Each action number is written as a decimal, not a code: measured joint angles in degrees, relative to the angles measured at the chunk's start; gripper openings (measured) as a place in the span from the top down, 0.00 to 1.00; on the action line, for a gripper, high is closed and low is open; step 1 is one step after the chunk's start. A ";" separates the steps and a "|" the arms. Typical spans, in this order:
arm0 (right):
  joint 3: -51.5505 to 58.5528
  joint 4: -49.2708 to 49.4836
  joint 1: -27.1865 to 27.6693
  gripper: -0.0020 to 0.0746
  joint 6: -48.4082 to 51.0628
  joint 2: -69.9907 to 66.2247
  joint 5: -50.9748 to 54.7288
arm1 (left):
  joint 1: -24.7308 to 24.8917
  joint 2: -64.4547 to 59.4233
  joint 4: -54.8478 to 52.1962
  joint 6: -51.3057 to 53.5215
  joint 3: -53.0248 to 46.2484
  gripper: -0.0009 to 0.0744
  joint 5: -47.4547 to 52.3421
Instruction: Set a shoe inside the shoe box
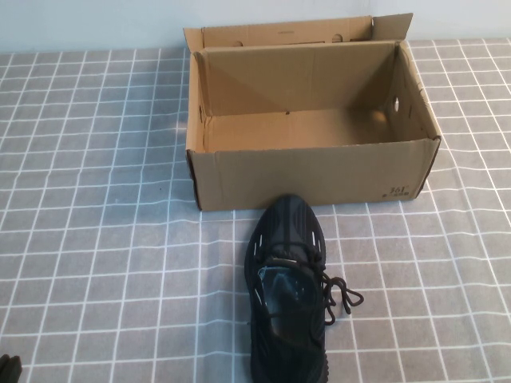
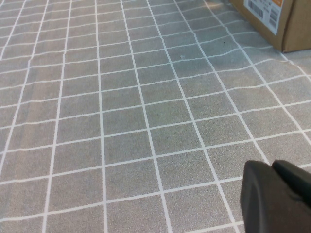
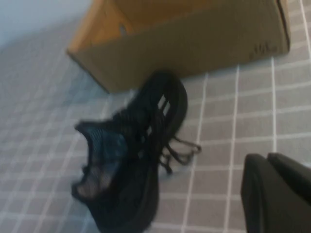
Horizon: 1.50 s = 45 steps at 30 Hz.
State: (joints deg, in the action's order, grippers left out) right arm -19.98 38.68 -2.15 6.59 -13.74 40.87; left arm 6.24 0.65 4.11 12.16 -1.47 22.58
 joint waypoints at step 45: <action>-64.38 -27.56 -39.07 0.43 36.67 -88.54 19.09 | 0.00 0.00 0.00 0.00 0.00 0.99 0.00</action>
State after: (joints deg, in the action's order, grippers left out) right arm -84.37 11.12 -41.22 43.25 -102.28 59.96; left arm 6.24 0.65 4.11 12.16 -1.47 22.58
